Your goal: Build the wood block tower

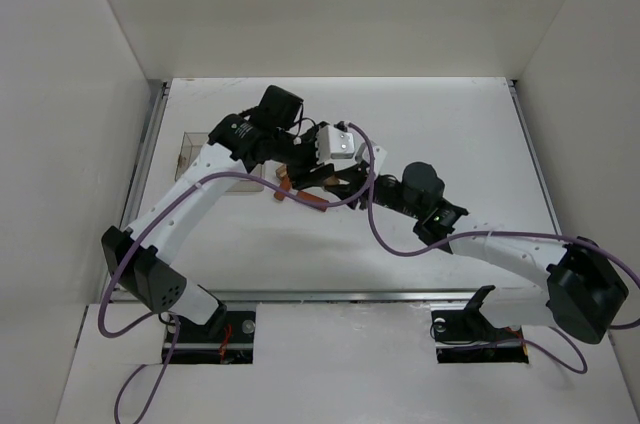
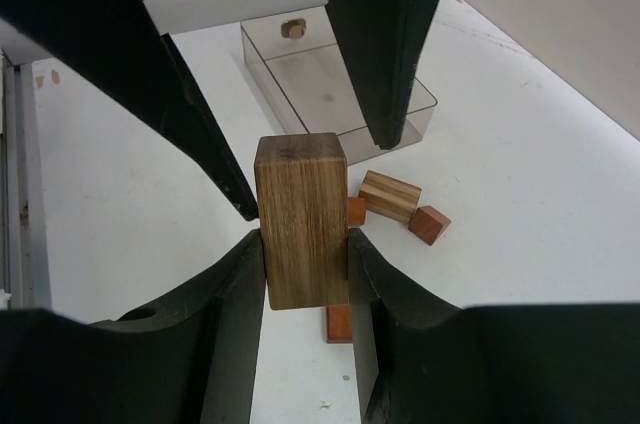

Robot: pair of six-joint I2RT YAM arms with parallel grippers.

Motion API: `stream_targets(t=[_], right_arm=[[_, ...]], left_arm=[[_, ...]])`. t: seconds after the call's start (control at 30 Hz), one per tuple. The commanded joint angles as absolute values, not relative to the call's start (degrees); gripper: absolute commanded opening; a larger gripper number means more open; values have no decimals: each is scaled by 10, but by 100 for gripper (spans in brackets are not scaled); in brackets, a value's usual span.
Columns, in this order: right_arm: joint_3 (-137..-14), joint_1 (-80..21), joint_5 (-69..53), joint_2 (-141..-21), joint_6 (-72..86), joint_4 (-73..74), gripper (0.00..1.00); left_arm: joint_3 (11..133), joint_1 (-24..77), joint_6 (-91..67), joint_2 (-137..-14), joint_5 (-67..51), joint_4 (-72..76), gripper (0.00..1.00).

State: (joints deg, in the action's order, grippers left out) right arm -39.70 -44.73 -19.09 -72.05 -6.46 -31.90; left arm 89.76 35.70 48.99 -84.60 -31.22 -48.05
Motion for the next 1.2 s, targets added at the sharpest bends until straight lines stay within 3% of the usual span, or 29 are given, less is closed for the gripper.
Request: stream_targets(t=[0.0, 0.3, 0.37, 0.4, 0.5, 0.53, 0.57, 0.6, 0.67, 0.8, 0.97, 1.17], right_arm=[[-426, -453, -214, -718, -63, -374, 0], [-426, -453, -220, -713, -63, -374, 0], [-426, -453, -226, -713, -63, -374, 0], [-426, -453, -226, -713, -63, -374, 0], [-426, -453, -220, -713, -57, -374, 0], [-426, -453, -211, -718, -57, -374, 3], [-426, -453, -205, -718, -51, -374, 31], [-426, -453, -190, -718, -41, -374, 49], [-421, -453, -181, -718, -41, -374, 75], [-400, -453, -142, -718, -36, -379, 86], [-352, -442, -86, -669, -36, -365, 87], [-298, -442, -67, -523, -29, -259, 87]], left_arm=[[921, 346, 480, -841, -328, -457, 52], [927, 346, 485, -846, -349, -475, 34], [932, 346, 485, -853, -367, -489, 22], [933, 346, 485, -853, -367, -490, 1], [933, 346, 485, -858, -374, -490, 0], [933, 346, 485, -858, -367, -490, 0], [933, 346, 480, -858, -349, -490, 0], [938, 346, 470, -863, -337, -490, 0], [938, 346, 457, -868, -308, -476, 0], [938, 346, 444, -880, -228, -464, 0], [938, 352, 429, -926, -172, -438, 0], [928, 373, 447, -1002, -134, -381, 0]])
